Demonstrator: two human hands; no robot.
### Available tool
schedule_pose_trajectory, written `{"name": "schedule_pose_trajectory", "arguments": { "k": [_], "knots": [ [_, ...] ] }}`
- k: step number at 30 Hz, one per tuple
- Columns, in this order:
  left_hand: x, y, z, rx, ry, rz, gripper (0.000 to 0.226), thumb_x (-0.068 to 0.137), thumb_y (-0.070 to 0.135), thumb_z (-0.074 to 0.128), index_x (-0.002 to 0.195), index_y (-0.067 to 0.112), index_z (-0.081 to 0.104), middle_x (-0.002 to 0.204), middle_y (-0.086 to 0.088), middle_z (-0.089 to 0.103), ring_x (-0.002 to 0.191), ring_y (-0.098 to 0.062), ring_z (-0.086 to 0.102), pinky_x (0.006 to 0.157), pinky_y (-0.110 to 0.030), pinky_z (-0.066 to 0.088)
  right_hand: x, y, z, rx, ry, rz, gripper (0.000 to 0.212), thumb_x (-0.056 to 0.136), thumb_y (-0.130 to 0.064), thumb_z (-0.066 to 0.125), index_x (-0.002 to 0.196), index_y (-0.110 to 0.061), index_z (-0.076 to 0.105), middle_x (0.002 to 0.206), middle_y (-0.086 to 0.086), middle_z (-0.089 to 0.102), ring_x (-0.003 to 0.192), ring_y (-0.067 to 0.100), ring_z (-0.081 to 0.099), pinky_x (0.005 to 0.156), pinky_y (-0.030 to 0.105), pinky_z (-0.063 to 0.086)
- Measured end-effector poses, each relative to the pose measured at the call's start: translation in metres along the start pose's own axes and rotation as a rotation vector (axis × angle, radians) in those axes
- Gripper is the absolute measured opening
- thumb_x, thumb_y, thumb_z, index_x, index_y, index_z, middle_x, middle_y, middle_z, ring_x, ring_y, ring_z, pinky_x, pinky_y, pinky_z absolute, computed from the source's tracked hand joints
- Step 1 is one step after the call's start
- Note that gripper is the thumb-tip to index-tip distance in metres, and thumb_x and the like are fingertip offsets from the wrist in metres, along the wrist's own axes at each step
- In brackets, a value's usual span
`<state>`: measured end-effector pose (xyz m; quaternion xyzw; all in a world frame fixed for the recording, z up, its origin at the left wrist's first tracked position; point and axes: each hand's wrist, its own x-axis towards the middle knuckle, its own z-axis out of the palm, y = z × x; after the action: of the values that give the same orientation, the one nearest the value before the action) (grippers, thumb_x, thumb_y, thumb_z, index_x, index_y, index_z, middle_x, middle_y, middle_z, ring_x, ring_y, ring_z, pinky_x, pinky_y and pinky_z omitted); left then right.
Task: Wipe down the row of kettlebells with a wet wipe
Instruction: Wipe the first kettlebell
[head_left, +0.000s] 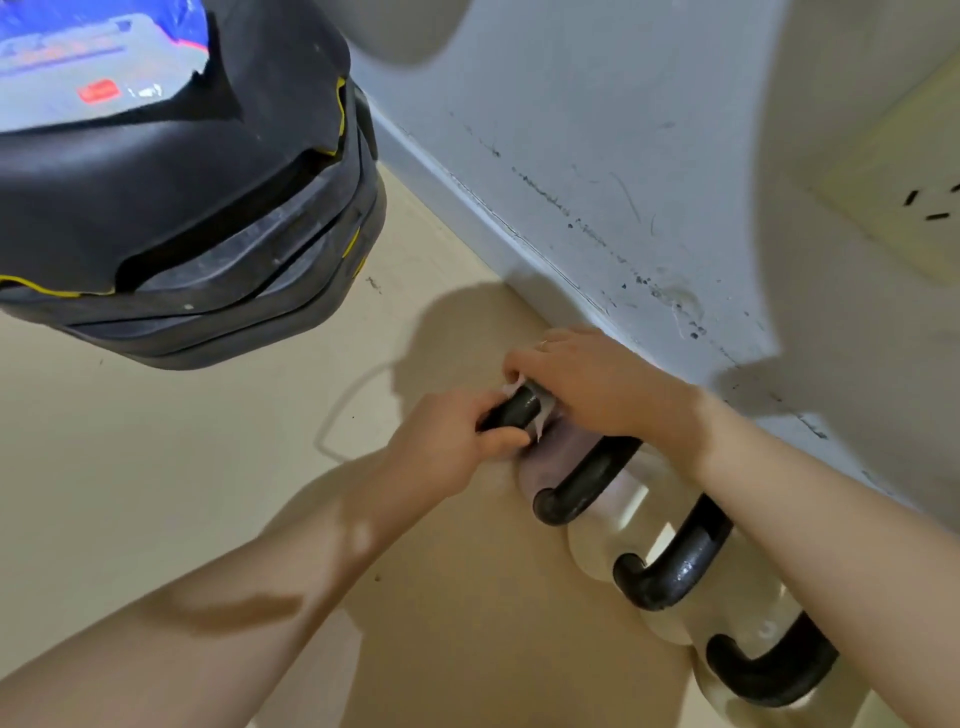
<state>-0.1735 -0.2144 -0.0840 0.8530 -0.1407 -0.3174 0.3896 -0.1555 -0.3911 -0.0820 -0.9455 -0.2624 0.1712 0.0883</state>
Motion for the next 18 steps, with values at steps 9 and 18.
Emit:
{"name": "schedule_pose_trajectory", "arguments": {
  "k": [9,18],
  "knots": [
    [0.001,-0.002,0.001,-0.024,0.004,-0.015,0.024,0.081,0.031,0.065,0.101,0.019,0.066,0.090,-0.010,0.069,0.088,-0.024,0.062,0.080,-0.038,0.046,-0.007,0.005,0.005,0.156,0.121,0.269,0.037,0.069,-0.007,0.040,0.103,-0.006,0.056,0.101,0.010,0.056,0.092,0.027,0.047,0.080,0.028,0.033],
    [0.005,-0.003,0.000,0.024,-0.020,0.011,0.012,0.083,0.032,0.064,0.077,0.027,0.053,0.074,-0.002,0.058,0.073,-0.019,0.052,0.063,-0.030,0.038,-0.004,0.008,-0.001,0.499,0.132,0.560,0.042,0.081,0.006,0.041,0.117,-0.010,0.055,0.122,0.007,0.049,0.107,0.021,0.047,0.075,0.018,0.029]
  ]
}}
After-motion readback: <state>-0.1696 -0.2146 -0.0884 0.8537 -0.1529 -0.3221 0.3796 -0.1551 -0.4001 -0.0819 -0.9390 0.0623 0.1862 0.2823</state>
